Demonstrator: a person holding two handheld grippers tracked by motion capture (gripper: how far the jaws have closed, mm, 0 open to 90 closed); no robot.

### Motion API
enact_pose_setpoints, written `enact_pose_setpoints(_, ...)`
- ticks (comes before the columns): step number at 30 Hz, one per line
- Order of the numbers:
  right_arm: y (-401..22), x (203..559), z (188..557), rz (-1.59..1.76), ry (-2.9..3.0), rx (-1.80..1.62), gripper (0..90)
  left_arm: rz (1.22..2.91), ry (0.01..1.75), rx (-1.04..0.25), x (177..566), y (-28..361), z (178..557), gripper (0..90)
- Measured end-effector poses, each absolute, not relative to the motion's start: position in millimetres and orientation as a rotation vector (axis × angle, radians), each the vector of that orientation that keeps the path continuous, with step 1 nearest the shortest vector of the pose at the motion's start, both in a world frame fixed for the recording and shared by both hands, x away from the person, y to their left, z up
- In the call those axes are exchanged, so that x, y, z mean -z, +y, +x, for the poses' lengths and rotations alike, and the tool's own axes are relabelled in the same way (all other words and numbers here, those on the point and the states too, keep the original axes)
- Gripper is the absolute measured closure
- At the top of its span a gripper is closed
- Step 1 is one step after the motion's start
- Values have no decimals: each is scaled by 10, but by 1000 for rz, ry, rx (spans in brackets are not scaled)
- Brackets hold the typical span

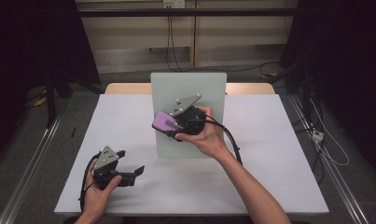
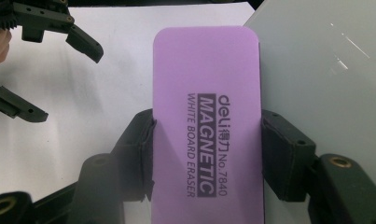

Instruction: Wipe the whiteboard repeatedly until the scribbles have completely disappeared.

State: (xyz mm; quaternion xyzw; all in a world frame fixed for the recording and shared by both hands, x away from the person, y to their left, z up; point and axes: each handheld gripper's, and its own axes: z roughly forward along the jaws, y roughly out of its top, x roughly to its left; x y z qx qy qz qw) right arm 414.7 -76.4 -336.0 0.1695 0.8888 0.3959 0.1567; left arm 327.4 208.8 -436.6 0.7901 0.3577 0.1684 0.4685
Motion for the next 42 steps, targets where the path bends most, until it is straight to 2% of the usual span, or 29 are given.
enact_pose_setpoints(13, -817, 3273, 4145, 502, 2510, -1136, 419, 1938, 876, -412, 4367, 2087, 3274, 67)
enact_pose_setpoints(32, -1062, 2766, 4237, 564, 2344, -1164, 419, 1941, 873, -410, 4360, 2103, 3277, 66)
enact_pose_setpoints(42, -1059, 2946, 4176, 563, 2362, -1158, 420, 1941, 874, -411, 4362, 2096, 3277, 66)
